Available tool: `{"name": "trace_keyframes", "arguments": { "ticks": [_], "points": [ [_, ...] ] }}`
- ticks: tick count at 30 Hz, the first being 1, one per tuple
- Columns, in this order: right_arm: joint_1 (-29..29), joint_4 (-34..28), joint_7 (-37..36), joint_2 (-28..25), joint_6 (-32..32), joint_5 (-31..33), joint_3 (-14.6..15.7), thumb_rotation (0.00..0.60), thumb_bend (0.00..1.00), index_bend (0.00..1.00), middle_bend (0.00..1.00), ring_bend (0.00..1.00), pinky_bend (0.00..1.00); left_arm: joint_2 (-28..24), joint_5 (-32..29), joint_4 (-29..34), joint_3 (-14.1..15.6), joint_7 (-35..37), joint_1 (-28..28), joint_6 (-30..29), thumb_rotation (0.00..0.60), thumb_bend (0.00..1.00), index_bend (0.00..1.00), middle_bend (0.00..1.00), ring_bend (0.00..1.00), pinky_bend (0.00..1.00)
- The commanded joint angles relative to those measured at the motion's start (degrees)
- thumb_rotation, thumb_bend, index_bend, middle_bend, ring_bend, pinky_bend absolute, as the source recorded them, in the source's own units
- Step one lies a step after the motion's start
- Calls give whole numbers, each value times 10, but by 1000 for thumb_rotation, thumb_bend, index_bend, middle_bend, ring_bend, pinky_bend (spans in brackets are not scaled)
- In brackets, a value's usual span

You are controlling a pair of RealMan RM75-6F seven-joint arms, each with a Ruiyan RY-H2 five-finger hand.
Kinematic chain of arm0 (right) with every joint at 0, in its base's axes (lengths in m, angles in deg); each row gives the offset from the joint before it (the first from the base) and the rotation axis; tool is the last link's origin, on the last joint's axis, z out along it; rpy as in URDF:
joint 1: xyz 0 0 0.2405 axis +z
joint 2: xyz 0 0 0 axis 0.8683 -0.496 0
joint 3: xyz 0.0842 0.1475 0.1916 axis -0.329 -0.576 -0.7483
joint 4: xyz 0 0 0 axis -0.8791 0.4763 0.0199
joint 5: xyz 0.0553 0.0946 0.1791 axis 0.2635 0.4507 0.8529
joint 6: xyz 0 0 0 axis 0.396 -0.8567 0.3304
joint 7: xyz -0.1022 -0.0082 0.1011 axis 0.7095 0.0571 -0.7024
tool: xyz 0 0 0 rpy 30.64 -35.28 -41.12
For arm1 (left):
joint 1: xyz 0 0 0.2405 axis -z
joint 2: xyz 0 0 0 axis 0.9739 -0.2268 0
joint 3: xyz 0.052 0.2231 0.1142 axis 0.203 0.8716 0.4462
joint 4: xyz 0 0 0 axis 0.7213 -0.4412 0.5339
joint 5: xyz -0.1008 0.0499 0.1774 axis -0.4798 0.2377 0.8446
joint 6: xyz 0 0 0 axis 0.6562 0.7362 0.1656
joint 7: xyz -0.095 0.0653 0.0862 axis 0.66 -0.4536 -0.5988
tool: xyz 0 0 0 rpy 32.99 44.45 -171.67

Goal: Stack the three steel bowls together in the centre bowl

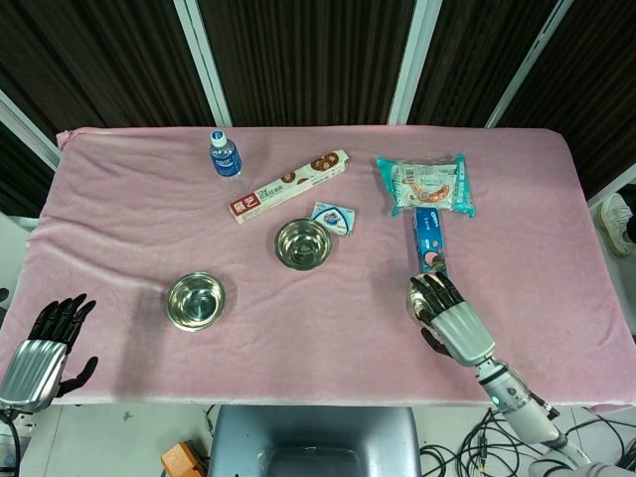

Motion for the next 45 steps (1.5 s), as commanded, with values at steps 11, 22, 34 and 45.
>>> {"name": "trace_keyframes", "arguments": {
  "ticks": [11, 22, 34, 45],
  "points": [
    [230, -56, 198, 62, 231, 221, -218, 600, 681, 847, 167, 0, 3, -8, 0, -11, -4, 38, 2, 0, 600, 357, 0, 0, 0, 43],
    [372, 114, 265, 201, 300, 323, -227, 600, 680, 806, 167, 0, 3, -15, -4, -21, -7, 67, 5, 1, 600, 356, 0, 0, 0, 43],
    [413, 179, 302, 256, 312, 393, -215, 600, 609, 460, 127, 0, 2, -17, 4, -21, -3, 73, 2, -5, 600, 356, 0, 0, 0, 43],
    [293, -95, 258, 87, 208, 330, -134, 600, 378, 0, 0, 0, 0, -2, 27, -28, 5, 73, 18, 15, 600, 352, 0, 0, 0, 43]
  ]
}}
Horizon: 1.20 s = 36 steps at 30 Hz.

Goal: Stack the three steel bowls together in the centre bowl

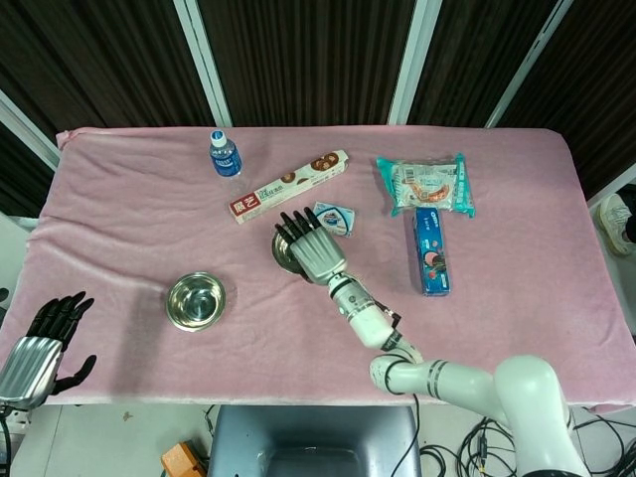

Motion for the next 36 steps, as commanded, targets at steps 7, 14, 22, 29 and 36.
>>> {"name": "trace_keyframes", "arguments": {
  "ticks": [7, 14, 22, 29, 36],
  "points": [
    [-260, -326, -60, -283, -275, -192, 194, 600, 375, 0, 0, 0, 0, 76, 49, -64, 4, 47, 55, 48, 600, 390, 32, 23, 0, 38],
    [-387, -291, -171, -331, -405, -260, 265, 600, 375, 0, 0, 0, 0, 171, 26, -98, -20, -38, 115, 137, 600, 374, 119, 24, 0, 38],
    [-446, -249, -254, -347, -458, -287, 267, 600, 375, 0, 0, 0, 0, 241, -52, -150, -53, -101, 152, 208, 600, 373, 207, 25, 0, 39],
    [-469, -244, -291, -363, -470, -308, 261, 600, 375, 0, 0, 0, 0, 290, -75, -214, -60, -102, 158, 203, 600, 397, 539, 105, 3, 38],
    [-483, -233, -315, -366, -460, -309, 252, 600, 375, 0, 0, 0, 0, 345, -43, -299, -67, -31, 162, 124, 600, 555, 862, 290, 87, 46]
  ]
}}
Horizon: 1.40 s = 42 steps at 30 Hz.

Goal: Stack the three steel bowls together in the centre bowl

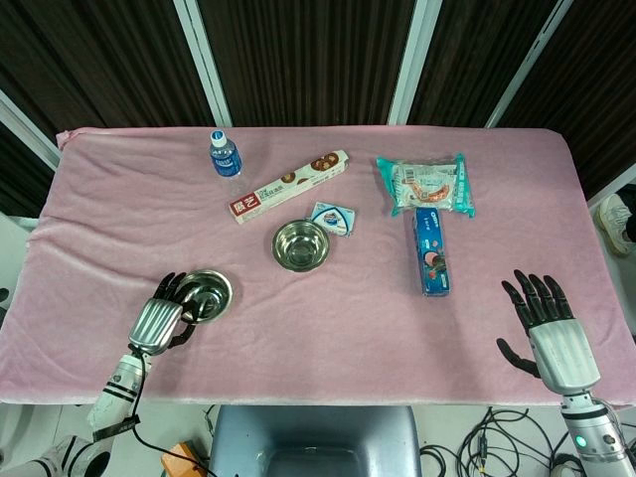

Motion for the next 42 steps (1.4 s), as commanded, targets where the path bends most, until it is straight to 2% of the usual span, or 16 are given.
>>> {"name": "trace_keyframes", "arguments": {
  "ticks": [1, 7, 10, 17, 26, 28, 31, 36, 38, 42],
  "points": [
    [-4, 3, -7, -1, 6, 0, -3, 600, 375, 0, 0, 0, 0, 30, 15, -46, -7, 37, 8, -29, 600, 550, 863, 291, 87, 46],
    [-17, 2, -59, -15, 15, 12, -13, 600, 355, 0, 0, 0, 0, 48, 10, -66, -40, 32, 48, -33, 600, 504, 862, 288, 87, 47],
    [-29, 5, -64, -20, -6, -1, -15, 600, 355, 0, 0, 0, 0, 46, 19, -67, -50, 45, 73, -35, 600, 503, 862, 294, 91, 48],
    [-55, 6, -89, -32, -39, -20, -20, 600, 355, 0, 0, 0, 0, 83, 9, -97, -84, 57, 145, -2, 600, 496, 846, 314, 108, 61],
    [-70, 10, -115, -43, -48, -30, -29, 600, 356, 0, 0, 0, 0, 171, -32, -205, -109, 68, 226, 74, 600, 498, 788, 312, 109, 63],
    [-72, 11, -121, -45, -47, -31, -31, 600, 356, 0, 0, 0, 0, 187, -41, -232, -112, 73, 240, 88, 600, 491, 744, 308, 108, 63],
    [-75, 13, -127, -47, -48, -32, -34, 600, 356, 0, 0, 0, 0, 203, -51, -264, -112, 69, 253, 105, 600, 475, 558, 268, 89, 61],
    [-77, 14, -130, -47, -42, -31, -41, 600, 356, 0, 0, 0, 0, 203, -70, -268, -111, 64, 256, 128, 600, 397, 55, 122, 6, 32],
    [-78, 14, -129, -47, -40, -33, -42, 600, 356, 0, 0, 0, 0, 196, -78, -251, -112, 61, 255, 137, 600, 361, 0, 63, 0, 18],
    [-80, 11, -129, -47, -39, -35, -47, 600, 356, 0, 0, 0, 0, 172, -87, -192, -106, 61, 247, 146, 600, 340, 0, 45, 0, 15]
  ]
}}
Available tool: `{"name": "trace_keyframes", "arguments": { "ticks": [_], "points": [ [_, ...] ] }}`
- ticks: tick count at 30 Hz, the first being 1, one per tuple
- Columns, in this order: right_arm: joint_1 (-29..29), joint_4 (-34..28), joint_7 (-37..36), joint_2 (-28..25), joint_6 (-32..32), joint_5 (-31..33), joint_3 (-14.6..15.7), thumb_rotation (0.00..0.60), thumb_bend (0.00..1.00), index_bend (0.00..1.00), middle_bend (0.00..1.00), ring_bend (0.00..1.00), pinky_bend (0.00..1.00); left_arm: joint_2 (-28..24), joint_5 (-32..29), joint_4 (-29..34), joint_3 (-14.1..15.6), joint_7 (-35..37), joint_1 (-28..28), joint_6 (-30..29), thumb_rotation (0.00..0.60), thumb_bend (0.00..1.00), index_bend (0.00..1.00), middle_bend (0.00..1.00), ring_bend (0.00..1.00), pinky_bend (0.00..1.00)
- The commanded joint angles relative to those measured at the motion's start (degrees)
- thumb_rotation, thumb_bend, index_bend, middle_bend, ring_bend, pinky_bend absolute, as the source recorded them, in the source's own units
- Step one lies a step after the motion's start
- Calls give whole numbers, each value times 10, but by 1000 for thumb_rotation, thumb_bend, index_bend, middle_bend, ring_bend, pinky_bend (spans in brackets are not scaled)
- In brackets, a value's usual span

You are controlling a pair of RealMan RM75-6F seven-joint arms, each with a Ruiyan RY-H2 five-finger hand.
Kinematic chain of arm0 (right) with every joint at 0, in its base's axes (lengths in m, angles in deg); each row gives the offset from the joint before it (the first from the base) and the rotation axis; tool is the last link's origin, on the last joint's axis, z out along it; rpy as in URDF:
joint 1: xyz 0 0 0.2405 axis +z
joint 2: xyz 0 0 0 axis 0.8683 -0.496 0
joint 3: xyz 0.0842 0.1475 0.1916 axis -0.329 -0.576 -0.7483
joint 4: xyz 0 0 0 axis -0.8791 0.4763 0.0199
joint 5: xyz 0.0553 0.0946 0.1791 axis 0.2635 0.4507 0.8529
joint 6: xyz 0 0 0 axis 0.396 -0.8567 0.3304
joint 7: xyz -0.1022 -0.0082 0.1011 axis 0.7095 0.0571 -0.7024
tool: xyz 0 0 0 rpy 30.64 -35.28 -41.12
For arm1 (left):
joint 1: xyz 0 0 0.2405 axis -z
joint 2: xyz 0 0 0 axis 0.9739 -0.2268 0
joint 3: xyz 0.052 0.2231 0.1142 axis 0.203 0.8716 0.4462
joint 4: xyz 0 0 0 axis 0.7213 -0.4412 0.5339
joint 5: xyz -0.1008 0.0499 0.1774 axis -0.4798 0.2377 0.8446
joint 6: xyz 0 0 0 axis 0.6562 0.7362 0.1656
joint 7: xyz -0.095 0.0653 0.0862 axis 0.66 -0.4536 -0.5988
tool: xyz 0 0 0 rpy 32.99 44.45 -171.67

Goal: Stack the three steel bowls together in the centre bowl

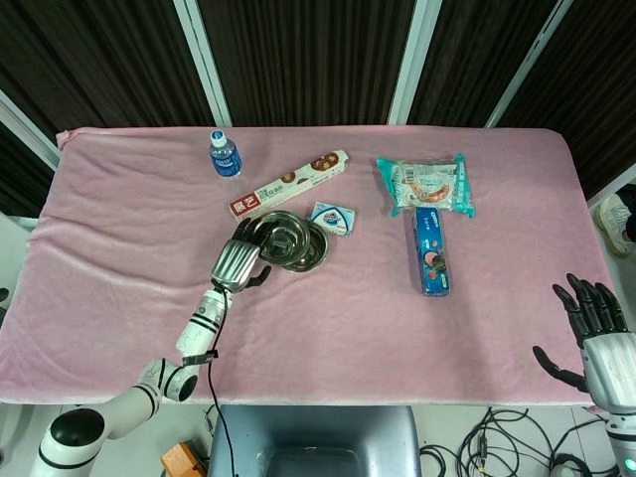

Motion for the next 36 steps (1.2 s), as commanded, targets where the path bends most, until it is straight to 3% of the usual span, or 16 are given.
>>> {"name": "trace_keyframes", "arguments": {
  "ticks": [1, 11, 15, 17, 20, 23, 25, 28, 33, 36],
  "points": [
    [-1, -1, 0, 1, -1, -2, -2, 600, 356, 0, 0, 0, 0, -24, -8, 56, 7, -8, -7, 8, 600, 340, 0, 45, 0, 15],
    [-2, -3, -4, -1, 3, -12, -7, 600, 356, 0, 0, 0, 0, -39, -16, 126, 13, -75, -12, -14, 600, 337, 0, 31, 0, 15],
    [-2, 0, -1, 1, 7, -16, -8, 600, 356, 0, 0, 0, 0, -86, -14, 193, 24, -115, -39, -46, 600, 337, 0, 7, 0, 12],
    [-2, -2, 1, 0, 10, -17, -7, 600, 356, 0, 0, 0, 0, -136, -5, 247, 44, -144, -66, -67, 600, 336, 0, 0, 0, 8],
    [-2, -3, 9, 1, 19, -14, -7, 600, 356, 0, 0, 0, 0, -254, 2, 360, 92, -208, -136, -114, 600, 336, 0, 0, 0, 8],
    [1, -12, 36, 3, 45, 0, -6, 600, 356, 0, 0, 0, 0, -388, -10, 487, 161, -236, -229, -163, 600, 338, 0, 0, 0, 5],
    [4, -20, 56, 4, 62, 12, -7, 600, 356, 0, 0, 0, 0, -433, -9, 521, 198, -230, -276, -195, 600, 337, 0, 0, 0, 3],
    [9, -35, 96, 10, 88, 33, -11, 600, 356, 0, 0, 0, 0, -451, -5, 528, 228, -198, -342, -258, 600, 336, 0, 0, 0, 1],
    [13, -51, 118, 15, 97, 37, -16, 600, 355, 0, 0, 0, 0, -433, 41, 493, 224, -187, -380, -331, 600, 336, 0, 0, 0, 0],
    [13, -51, 118, 16, 92, 34, -20, 600, 356, 0, 0, 0, 0, -429, 47, 479, 217, -188, -391, -344, 600, 337, 0, 0, 0, 0]
  ]
}}
